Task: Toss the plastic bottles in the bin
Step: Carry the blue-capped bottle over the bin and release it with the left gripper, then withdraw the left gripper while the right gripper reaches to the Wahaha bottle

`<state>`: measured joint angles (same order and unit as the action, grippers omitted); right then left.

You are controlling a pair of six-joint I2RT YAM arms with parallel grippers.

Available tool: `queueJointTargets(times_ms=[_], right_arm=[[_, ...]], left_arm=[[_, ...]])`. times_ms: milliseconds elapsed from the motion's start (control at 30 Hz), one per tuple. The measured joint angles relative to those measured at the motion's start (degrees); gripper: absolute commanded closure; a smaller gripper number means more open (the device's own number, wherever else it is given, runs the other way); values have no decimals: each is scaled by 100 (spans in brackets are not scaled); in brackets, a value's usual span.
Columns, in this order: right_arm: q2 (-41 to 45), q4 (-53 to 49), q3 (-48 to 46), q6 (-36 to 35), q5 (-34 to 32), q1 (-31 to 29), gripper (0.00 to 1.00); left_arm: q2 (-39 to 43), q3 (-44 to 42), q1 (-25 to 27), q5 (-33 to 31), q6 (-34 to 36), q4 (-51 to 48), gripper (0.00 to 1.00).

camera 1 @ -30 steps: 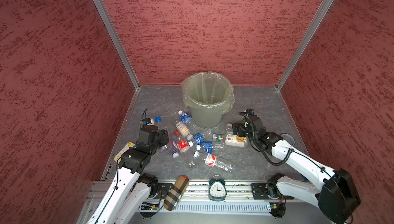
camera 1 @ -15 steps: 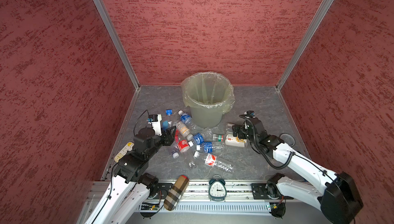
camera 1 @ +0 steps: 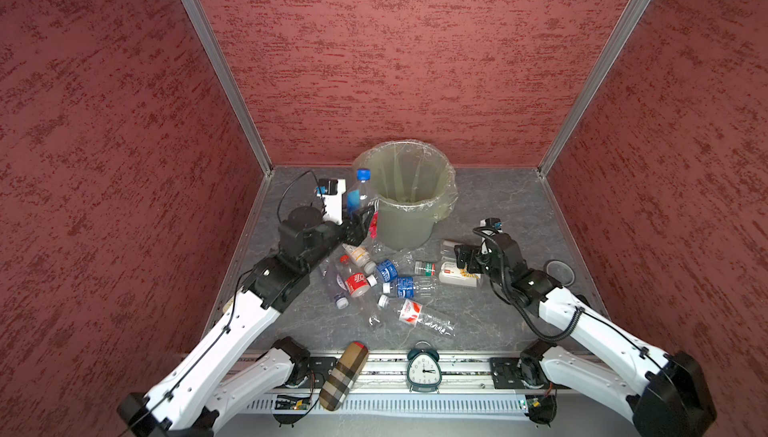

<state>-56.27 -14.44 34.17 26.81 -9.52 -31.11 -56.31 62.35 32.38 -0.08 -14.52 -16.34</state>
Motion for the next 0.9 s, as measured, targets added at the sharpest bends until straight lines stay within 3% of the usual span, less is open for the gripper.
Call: queueJointTargets(times_ms=[67, 100, 133, 167, 267, 367, 900], right_arm=[[46, 2, -13, 22, 39, 0, 6], [59, 4, -13, 35, 57, 0, 6], [72, 7, -13, 44, 70, -2, 6], [85, 4, -13, 55, 85, -4, 6], [133, -4, -13, 92, 138, -11, 5], [223, -42, -13, 125, 153, -31, 5], [192, -258, -2, 81, 317, -83, 4]], left_arm=[[-669, 640, 11, 2, 107, 219, 44], [-1058, 1034, 11, 4, 177, 363, 31], [-1381, 1331, -2, 11, 273, 496, 9], [-1735, 1698, -39, 57, 299, 568, 0], [-2664, 2643, -234, 142, 271, 658, 0], [-2994, 2811, -463, 140, 229, 737, 0], [-1314, 1764, -564, 127, 216, 859, 1]])
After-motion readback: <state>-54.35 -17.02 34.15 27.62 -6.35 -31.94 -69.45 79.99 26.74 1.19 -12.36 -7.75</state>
